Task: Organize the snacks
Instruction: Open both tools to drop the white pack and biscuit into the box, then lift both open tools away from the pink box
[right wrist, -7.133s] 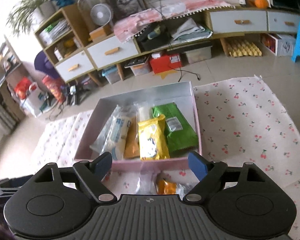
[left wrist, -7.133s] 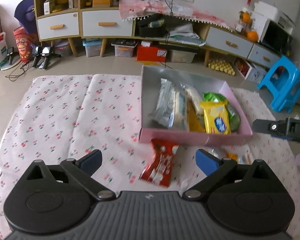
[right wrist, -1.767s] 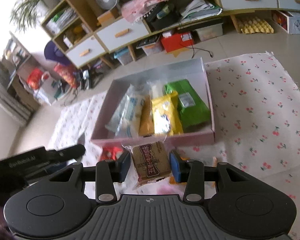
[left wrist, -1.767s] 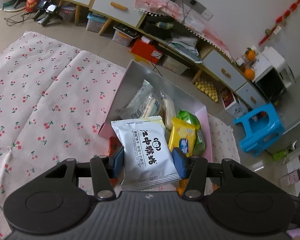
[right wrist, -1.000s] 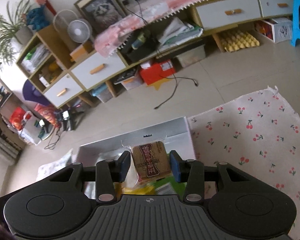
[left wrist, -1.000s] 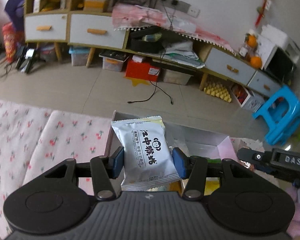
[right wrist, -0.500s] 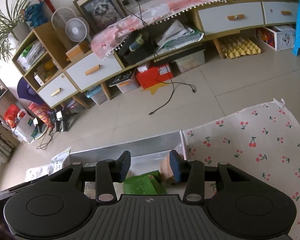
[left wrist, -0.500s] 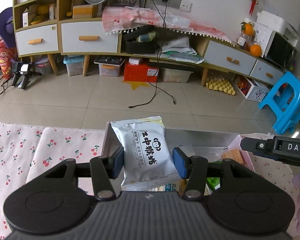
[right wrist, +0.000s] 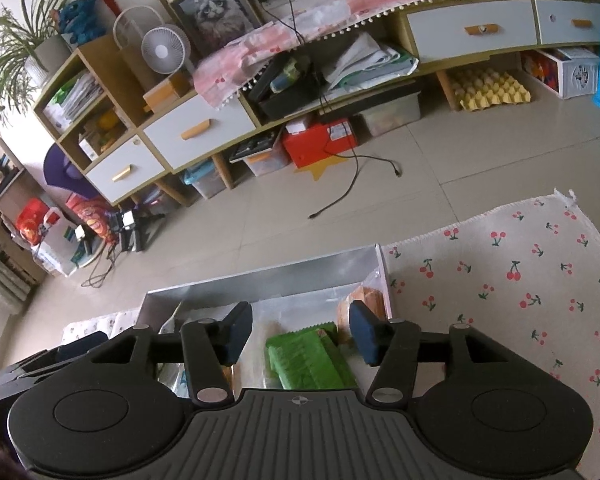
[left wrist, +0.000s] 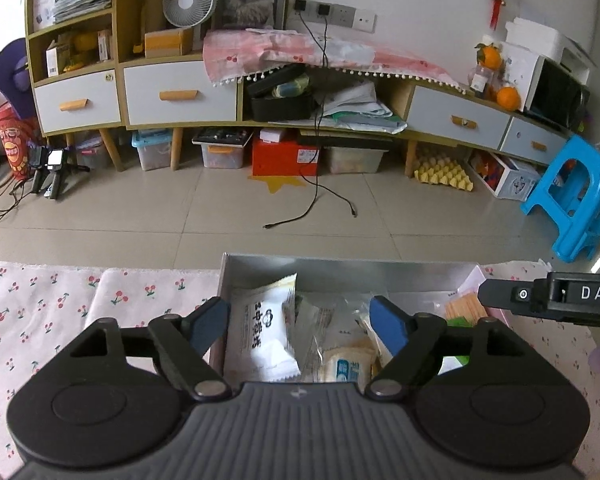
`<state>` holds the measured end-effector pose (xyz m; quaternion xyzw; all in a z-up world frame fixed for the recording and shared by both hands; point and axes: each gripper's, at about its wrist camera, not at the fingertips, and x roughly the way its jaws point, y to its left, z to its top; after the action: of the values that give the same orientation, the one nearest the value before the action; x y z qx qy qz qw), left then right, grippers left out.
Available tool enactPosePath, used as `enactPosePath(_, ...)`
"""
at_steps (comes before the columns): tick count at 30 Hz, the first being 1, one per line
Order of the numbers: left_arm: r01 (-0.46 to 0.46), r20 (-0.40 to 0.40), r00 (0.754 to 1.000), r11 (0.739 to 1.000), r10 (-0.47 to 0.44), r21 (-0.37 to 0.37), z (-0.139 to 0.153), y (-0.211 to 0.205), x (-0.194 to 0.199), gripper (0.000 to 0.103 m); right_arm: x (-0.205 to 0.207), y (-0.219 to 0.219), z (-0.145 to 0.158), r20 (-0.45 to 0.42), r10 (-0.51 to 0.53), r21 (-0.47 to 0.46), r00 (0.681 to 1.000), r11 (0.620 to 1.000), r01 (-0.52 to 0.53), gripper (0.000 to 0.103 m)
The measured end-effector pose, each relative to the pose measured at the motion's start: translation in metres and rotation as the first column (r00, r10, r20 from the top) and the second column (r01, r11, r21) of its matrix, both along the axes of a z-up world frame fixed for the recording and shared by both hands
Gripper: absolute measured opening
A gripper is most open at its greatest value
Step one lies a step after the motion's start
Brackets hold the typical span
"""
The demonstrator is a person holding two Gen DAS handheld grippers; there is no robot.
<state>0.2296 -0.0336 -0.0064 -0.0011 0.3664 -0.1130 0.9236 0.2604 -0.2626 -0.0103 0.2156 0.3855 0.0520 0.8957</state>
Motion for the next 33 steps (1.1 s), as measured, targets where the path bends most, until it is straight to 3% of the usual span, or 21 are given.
enactPosePath(9,0.001,0.003,1.000,1.000,-0.001,0.002,0.013,0.003,-0.024,0.085,-0.030,0.002,0.018,-0.007,0.008,-0.037,1.000,0.999,-0.008,0.068)
enactPosePath(18,-0.008,0.017,1.000,1.000,0.008,-0.011,0.025,0.010,-0.058,0.096,-0.070,0.004,0.039,-0.003,0.016,-0.071,1.000,0.997,-0.016,0.074)
enactPosePath(26,-0.022,-0.012,1.000,0.999,0.022,-0.028,0.033,0.026,-0.089,0.102,-0.109,0.010,0.056,0.001,0.037,-0.132,0.999,0.991,-0.036,0.080)
enactPosePath(29,-0.049,-0.026,0.999,0.998,0.048,-0.036,0.035,0.033,-0.100,0.102,-0.125,0.010,0.061,0.011,0.038,-0.129,0.999,0.991,-0.036,0.087)
enactPosePath(33,-0.092,-0.066,0.994,0.996,0.092,-0.005,0.030,0.039,-0.114,0.102,-0.143,0.013,0.061,0.010,0.038,-0.149,0.999,0.988,-0.036,0.088)
